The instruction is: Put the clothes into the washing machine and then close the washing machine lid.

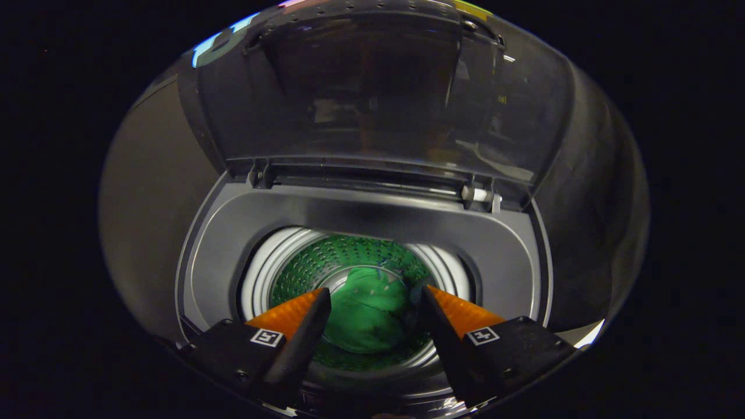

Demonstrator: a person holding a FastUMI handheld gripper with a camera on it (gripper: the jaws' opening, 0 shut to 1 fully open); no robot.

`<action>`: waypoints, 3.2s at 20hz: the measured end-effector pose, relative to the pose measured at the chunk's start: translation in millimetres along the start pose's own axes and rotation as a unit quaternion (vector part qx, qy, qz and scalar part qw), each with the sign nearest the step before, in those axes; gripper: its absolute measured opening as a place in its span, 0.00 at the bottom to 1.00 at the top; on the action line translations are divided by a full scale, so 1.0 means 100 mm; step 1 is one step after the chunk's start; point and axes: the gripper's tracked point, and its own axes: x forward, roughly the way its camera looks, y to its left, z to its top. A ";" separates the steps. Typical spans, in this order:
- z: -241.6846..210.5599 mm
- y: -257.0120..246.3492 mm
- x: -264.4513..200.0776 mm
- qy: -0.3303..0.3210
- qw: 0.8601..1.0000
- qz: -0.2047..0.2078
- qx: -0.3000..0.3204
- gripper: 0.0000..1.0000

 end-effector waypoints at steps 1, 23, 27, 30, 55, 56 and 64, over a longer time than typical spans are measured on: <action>0.04 0.00 -0.01 -0.007 1.000 -0.004 -0.005 0.99; 3.01 0.07 -1.46 -0.326 0.944 0.038 0.041 0.98; 3.05 -0.09 -0.87 -0.239 0.969 0.020 0.062 0.98; 3.08 -0.14 -0.72 -0.236 0.970 0.011 0.059 1.00; 2.24 -0.09 -1.27 -0.230 0.969 -0.056 0.068 1.00; 2.18 -0.08 -1.30 -0.230 0.969 -0.056 0.068 1.00; 1.35 0.02 -1.28 -0.178 0.981 -0.049 0.054 0.99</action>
